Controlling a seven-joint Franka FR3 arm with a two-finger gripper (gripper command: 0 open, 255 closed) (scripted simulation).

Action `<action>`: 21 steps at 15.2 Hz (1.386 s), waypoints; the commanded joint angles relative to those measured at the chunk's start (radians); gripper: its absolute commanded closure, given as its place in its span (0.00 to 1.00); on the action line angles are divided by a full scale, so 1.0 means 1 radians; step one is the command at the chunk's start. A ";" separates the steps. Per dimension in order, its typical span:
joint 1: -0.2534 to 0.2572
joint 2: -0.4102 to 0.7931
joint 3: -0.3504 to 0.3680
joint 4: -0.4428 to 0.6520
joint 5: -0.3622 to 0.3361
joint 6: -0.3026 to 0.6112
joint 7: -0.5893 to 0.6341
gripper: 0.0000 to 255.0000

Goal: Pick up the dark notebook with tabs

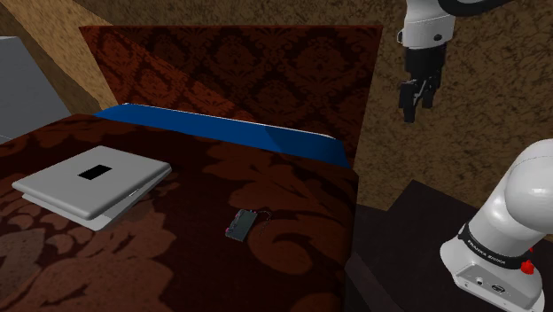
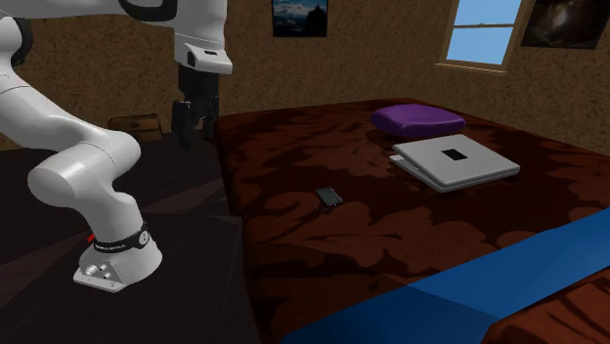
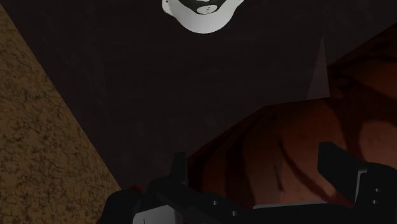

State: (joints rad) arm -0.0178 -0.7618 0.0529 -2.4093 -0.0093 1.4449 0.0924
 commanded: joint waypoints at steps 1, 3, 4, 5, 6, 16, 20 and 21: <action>0.000 0.000 0.000 0.000 0.000 0.000 0.000 0.00; 0.015 0.047 0.002 -0.019 0.004 0.074 -0.024 0.00; 0.022 0.072 0.004 -0.026 0.006 0.110 -0.035 0.00; 0.029 0.098 0.005 -0.032 0.008 0.146 -0.047 0.00; 0.036 0.125 0.007 -0.037 0.011 0.182 -0.059 0.00; 0.103 0.438 0.039 -0.011 0.031 0.512 -0.172 0.00; 0.128 0.575 0.058 0.034 0.035 0.622 -0.214 0.00; 0.133 0.609 0.063 0.047 0.035 0.647 -0.224 0.00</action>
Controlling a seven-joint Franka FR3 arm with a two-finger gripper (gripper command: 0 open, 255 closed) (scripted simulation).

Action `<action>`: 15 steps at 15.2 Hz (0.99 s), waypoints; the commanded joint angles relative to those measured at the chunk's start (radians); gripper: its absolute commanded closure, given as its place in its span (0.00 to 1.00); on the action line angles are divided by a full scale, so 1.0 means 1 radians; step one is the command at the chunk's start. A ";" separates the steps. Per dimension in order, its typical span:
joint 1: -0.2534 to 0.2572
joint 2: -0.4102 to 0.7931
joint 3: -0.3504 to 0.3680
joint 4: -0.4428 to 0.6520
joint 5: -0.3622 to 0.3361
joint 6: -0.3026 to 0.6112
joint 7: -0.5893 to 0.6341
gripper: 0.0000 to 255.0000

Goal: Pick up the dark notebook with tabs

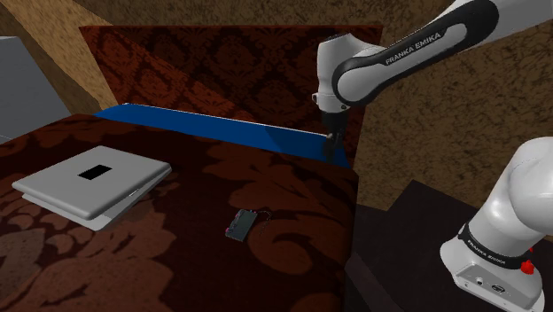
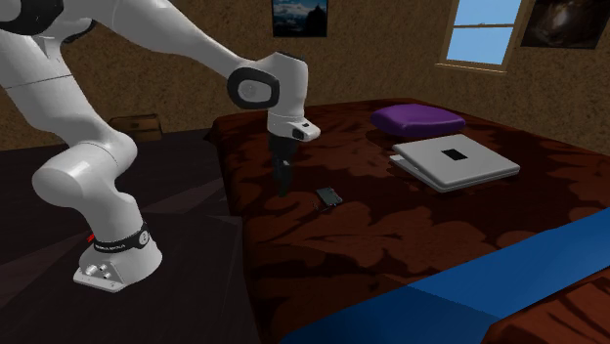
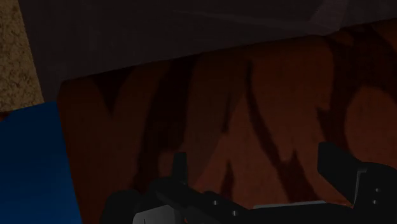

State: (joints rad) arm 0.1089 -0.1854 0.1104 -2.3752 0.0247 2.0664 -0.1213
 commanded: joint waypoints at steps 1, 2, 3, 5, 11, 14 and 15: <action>0.012 0.067 0.011 0.028 0.000 0.049 -0.020 0.00; 0.018 0.102 0.016 0.044 0.000 0.072 -0.029 0.00; 0.024 0.136 0.022 0.061 -0.002 0.094 -0.038 0.00; 0.035 0.205 0.033 0.097 -0.006 0.135 -0.055 0.00; 0.071 0.409 0.065 0.228 -0.032 0.232 -0.098 0.00; 0.093 0.509 0.079 0.305 -0.052 0.267 -0.117 0.00; 0.100 0.542 0.083 0.332 -0.059 0.276 -0.123 0.00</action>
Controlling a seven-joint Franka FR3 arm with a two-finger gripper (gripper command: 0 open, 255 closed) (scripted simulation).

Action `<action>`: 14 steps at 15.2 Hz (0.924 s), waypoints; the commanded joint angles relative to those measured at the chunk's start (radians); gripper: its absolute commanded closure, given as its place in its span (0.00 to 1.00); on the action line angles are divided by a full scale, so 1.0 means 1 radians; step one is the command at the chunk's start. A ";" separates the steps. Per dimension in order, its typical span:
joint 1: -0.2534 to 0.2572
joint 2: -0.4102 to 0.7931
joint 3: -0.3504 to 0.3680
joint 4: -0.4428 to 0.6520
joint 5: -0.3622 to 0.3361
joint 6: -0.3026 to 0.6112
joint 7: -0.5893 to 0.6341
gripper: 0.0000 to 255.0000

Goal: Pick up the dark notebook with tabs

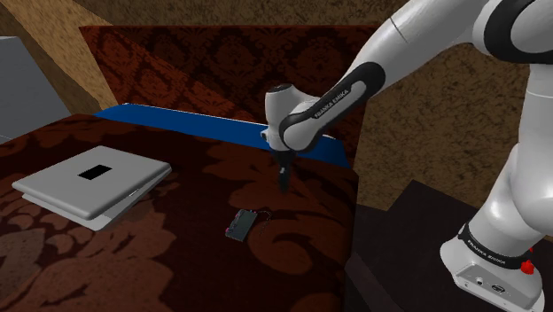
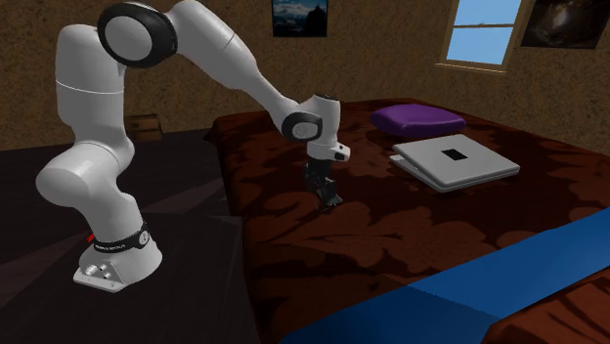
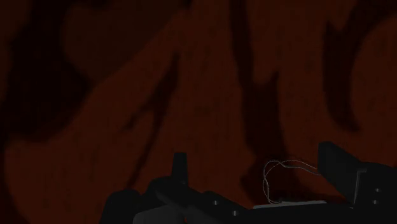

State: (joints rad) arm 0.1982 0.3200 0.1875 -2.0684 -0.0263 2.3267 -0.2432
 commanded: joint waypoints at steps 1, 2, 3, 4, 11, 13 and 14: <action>0.019 0.070 0.010 0.054 -0.015 0.024 -0.007 0.00; 0.028 0.103 0.014 0.082 -0.023 0.032 -0.013 0.00; 0.037 0.135 0.017 0.112 -0.030 0.039 -0.019 0.00; 0.046 0.168 0.021 0.142 -0.038 0.045 -0.025 0.00; 0.083 0.307 0.026 0.254 -0.070 0.084 -0.045 0.00; 0.086 0.327 0.022 0.256 -0.074 0.101 -0.043 0.00; 0.087 0.338 0.020 0.258 -0.076 0.110 -0.043 0.00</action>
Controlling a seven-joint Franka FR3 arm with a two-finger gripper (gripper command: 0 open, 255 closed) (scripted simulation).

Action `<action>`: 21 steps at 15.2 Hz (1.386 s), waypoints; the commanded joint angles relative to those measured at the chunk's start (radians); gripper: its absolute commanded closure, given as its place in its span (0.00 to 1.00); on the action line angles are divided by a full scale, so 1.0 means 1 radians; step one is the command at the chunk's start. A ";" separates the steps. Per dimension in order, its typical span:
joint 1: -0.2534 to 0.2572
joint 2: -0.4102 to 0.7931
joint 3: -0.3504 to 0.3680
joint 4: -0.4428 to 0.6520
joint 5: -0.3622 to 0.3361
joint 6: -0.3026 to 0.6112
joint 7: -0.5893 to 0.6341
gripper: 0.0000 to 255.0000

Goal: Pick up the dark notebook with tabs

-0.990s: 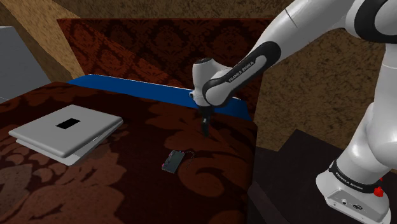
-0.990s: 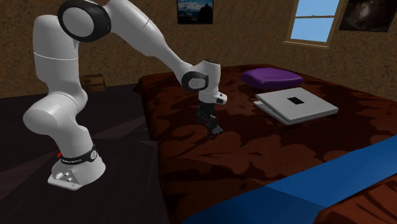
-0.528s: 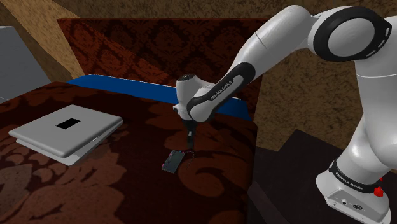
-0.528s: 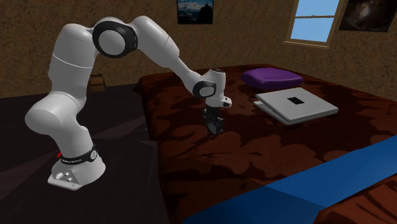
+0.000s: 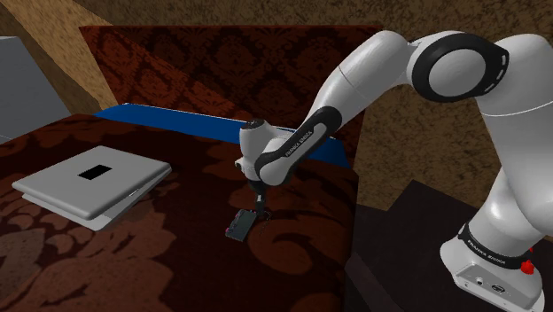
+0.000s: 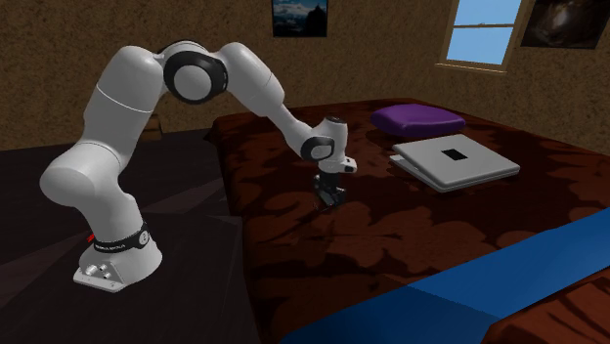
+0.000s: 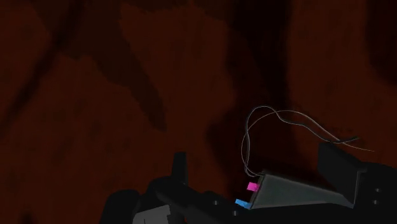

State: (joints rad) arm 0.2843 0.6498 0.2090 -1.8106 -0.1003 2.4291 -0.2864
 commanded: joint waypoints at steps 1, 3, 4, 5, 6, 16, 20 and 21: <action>0.004 0.024 -0.004 0.004 -0.005 0.021 0.002 0.00; 0.004 0.024 -0.004 0.004 -0.005 0.021 0.002 0.00; 0.004 0.024 -0.004 0.004 -0.005 0.020 0.002 1.00; 0.004 0.024 -0.004 0.005 -0.005 0.020 0.002 1.00; 0.004 0.024 -0.004 0.005 -0.005 0.020 0.002 1.00; -0.001 -0.007 0.001 -0.002 0.001 -0.005 0.000 1.00; -0.006 -0.047 0.009 -0.007 0.009 -0.040 -0.003 1.00; -0.008 -0.056 0.010 -0.007 0.011 -0.049 -0.004 1.00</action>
State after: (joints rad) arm 0.2774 0.6046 0.2172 -1.8147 -0.0913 2.3890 -0.2908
